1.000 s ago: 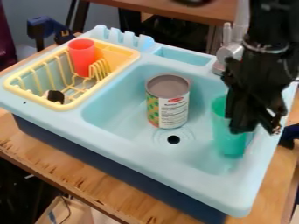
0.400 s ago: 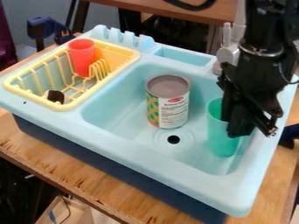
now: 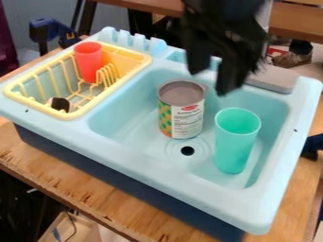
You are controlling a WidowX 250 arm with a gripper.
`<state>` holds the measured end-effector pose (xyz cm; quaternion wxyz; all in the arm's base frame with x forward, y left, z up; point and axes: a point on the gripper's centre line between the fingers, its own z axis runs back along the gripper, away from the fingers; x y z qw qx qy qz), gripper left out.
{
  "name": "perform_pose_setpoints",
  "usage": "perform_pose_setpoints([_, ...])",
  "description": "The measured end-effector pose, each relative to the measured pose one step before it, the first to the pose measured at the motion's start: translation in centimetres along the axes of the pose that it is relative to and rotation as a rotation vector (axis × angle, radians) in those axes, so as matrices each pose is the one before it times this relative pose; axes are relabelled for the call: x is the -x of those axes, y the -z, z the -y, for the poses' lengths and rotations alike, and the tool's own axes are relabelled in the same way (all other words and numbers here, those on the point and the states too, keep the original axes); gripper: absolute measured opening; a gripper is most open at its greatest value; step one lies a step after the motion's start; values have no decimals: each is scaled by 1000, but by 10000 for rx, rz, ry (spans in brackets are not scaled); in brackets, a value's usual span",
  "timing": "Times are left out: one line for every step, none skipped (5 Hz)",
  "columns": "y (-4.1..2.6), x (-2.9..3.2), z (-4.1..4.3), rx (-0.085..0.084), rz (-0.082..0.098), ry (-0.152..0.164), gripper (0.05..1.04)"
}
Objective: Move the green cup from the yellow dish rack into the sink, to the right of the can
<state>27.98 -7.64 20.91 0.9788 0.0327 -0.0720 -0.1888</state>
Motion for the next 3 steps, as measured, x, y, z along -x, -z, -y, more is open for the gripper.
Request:
perform_pose_setpoints([-3566,3880,-2700,-277,-122,-2519,1011])
perform_pose_setpoints([-69,2672,-3004,-410,-484,-1873,1005])
perform_pose_setpoints([1121,423,-3188,-189,-470,-884,1005])
